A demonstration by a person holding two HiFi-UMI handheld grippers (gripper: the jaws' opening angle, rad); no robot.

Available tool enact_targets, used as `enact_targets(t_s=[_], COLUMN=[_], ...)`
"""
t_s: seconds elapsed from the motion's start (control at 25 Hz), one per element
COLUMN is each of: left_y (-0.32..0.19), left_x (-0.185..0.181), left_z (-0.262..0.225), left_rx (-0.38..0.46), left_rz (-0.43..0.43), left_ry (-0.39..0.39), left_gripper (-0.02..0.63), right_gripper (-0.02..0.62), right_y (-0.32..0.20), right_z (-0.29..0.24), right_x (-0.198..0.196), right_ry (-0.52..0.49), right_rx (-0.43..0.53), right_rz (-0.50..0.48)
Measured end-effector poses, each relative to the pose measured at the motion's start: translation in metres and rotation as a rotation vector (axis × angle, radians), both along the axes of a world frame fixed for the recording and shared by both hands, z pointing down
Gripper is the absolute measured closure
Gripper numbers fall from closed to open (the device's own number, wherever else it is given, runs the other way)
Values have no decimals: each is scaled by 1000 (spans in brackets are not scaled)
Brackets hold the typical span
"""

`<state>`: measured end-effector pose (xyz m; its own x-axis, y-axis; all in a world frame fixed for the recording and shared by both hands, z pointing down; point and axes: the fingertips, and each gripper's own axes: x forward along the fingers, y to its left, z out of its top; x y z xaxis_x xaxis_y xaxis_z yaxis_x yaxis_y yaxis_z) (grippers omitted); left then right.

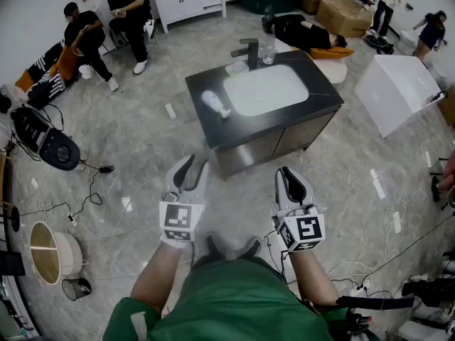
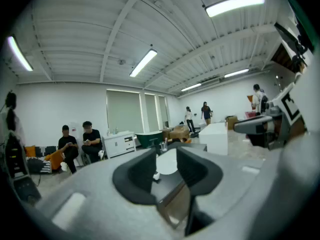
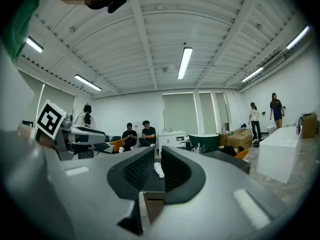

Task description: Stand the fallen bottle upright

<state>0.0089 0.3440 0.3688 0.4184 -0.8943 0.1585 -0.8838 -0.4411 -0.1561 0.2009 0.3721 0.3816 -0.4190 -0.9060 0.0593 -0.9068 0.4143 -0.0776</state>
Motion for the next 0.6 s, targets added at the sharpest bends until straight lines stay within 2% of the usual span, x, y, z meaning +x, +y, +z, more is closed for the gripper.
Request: enact_targets(t_s=[0.2, 0.6], left_y=[-7, -9], left_x=[-49, -118], left_z=[-1, -29], left_rx=[8, 70], left_rz=[-9, -11], left_ry=[12, 54], left_gripper=[483, 486], right_gripper=[554, 554], right_y=[-6, -10], right_z=[5, -28], right_x=[-40, -84], right_ry=[8, -9], right_rx=[-9, 27], right_rz=[17, 80])
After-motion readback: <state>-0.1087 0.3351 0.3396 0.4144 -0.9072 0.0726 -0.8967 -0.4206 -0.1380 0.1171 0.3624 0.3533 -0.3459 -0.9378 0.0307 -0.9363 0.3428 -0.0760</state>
